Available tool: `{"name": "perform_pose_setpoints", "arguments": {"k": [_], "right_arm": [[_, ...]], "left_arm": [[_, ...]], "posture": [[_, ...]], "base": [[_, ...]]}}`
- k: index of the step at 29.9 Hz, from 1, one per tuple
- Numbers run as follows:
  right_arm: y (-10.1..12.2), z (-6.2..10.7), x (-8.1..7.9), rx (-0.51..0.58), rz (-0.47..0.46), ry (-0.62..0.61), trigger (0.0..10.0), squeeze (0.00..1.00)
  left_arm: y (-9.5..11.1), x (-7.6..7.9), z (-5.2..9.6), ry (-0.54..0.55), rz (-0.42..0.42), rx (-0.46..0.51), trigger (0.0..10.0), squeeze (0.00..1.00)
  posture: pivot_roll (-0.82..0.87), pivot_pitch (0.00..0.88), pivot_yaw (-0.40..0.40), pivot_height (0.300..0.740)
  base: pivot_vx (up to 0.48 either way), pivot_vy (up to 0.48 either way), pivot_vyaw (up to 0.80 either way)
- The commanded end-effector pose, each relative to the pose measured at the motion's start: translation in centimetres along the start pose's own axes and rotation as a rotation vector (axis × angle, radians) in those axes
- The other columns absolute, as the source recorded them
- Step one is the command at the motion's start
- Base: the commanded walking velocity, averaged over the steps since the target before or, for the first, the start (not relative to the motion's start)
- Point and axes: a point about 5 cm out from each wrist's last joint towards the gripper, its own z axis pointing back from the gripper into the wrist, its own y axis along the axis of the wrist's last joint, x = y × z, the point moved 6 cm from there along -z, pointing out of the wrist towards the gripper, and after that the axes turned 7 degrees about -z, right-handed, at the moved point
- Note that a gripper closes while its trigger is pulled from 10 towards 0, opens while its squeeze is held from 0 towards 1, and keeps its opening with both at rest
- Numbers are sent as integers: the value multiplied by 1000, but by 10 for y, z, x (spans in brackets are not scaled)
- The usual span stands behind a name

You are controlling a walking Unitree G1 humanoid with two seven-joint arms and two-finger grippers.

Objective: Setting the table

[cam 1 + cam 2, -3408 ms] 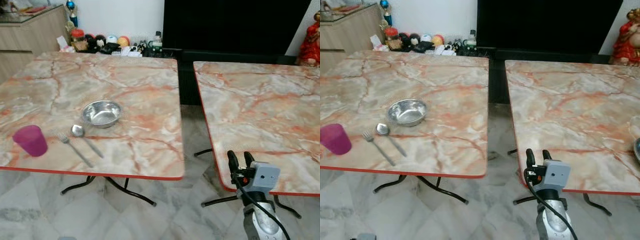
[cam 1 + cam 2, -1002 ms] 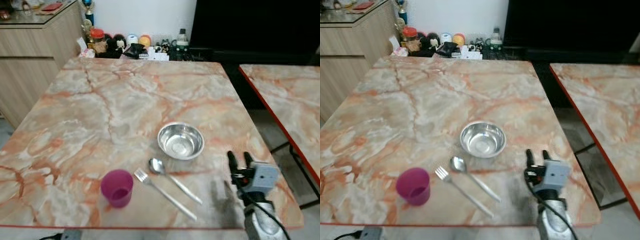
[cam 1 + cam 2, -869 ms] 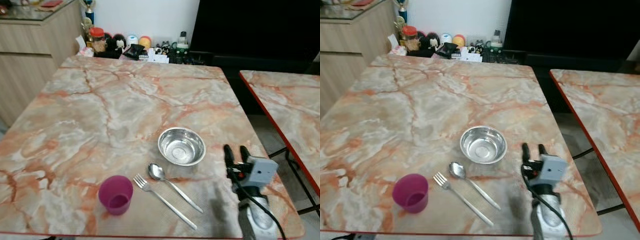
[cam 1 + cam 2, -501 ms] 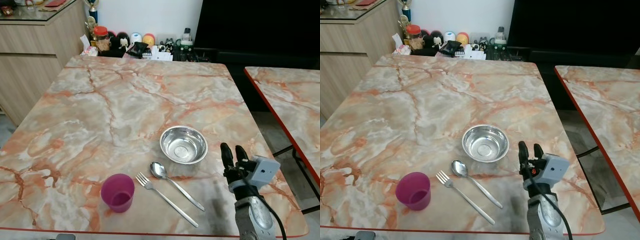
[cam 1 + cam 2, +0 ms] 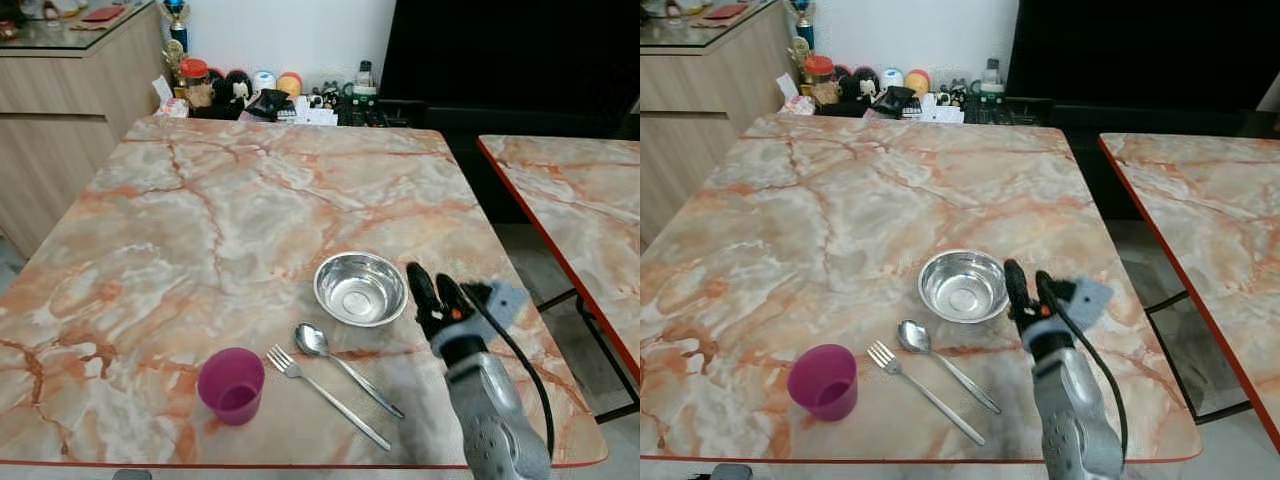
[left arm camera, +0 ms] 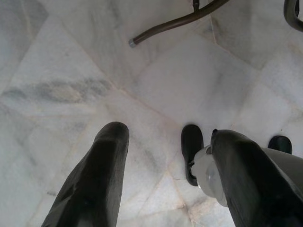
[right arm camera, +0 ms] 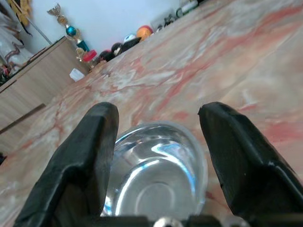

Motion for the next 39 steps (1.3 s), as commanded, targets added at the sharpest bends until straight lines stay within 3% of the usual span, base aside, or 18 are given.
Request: {"name": "perform_pose_setpoints", "arguments": {"k": [1, 12, 17, 39], "right_arm": [[-6, -3, 3, -36, 6, -22, 10000, 0], [-5, -4, 16, -22, -76, -148, 10000, 0], [-20, -2, 26, -112, -41, -201, 10000, 0], [-37, -7, 31, -209, -112, -228, 10000, 0]], "left_arm": [[-12, 1, 3, -3, 6, -39, 10000, 0], [-10, 3, 2, -12, -10, -39, 10000, 0], [-9, 6, 1, -18, -14, -39, 10000, 0], [-13, 12, 2, -36, -15, -48, 10000, 0]], "posture": [[77, 119, -47, 740], [76, 105, -45, 740], [77, 97, -49, 740], [84, 118, -49, 740]], "base": [[0, 0, 0], [0, 0, 0], [0, 0, 0], [0, 0, 0]]}}
